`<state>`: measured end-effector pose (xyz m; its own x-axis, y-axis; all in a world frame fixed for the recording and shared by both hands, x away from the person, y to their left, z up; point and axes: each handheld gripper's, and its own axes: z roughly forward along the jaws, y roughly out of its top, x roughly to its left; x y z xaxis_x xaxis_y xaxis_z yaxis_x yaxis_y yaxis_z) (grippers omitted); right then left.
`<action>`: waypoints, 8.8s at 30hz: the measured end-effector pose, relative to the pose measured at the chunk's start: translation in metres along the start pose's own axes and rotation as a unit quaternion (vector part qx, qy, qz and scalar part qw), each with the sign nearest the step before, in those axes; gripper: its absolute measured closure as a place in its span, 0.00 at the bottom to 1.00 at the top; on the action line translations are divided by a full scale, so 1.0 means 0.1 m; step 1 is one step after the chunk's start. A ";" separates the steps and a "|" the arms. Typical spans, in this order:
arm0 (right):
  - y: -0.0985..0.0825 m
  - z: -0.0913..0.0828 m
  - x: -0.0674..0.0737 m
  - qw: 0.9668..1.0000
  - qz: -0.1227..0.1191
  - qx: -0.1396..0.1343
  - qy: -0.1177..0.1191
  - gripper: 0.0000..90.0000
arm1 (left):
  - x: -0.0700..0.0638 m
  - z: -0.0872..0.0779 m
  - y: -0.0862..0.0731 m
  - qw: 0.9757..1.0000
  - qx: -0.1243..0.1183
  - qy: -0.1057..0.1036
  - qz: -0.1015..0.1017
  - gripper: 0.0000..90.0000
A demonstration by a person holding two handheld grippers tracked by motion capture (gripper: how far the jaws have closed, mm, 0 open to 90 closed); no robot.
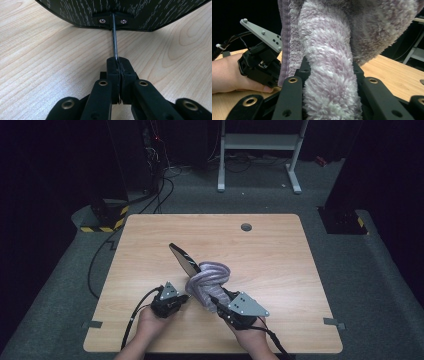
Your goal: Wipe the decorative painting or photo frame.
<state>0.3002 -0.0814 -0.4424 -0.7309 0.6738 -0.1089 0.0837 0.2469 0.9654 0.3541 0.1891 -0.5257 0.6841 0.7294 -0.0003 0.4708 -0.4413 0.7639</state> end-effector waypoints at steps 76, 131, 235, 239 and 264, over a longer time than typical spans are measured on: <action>-0.49 0.39 -0.29 0.991 0.048 0.123 0.025 0.66 | 0.12 0.08 0.06 1.000 -0.003 0.014 -0.014 0.98; -0.56 0.47 -0.21 0.984 0.016 0.177 -0.022 0.80 | 0.09 0.10 0.08 1.000 -0.002 0.018 -0.009 0.98; -0.62 -0.43 -1.37 0.961 0.087 0.160 -0.207 0.77 | 0.06 0.11 0.09 1.000 -0.003 0.020 -0.008 0.98; -0.75 -0.35 -1.43 0.954 0.092 0.192 -0.210 0.76 | 0.07 0.11 0.09 1.000 -0.003 0.019 -0.009 0.98; -0.62 -0.45 -1.41 0.958 0.121 0.161 -0.205 0.47 | 0.07 0.11 0.09 1.000 -0.002 0.018 -0.009 0.98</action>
<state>0.3674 -0.2224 -0.4759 -0.3412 0.9392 -0.0391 0.4696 0.2063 0.8584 0.3693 0.1840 -0.5261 0.6554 0.7553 0.0089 0.4801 -0.4257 0.7670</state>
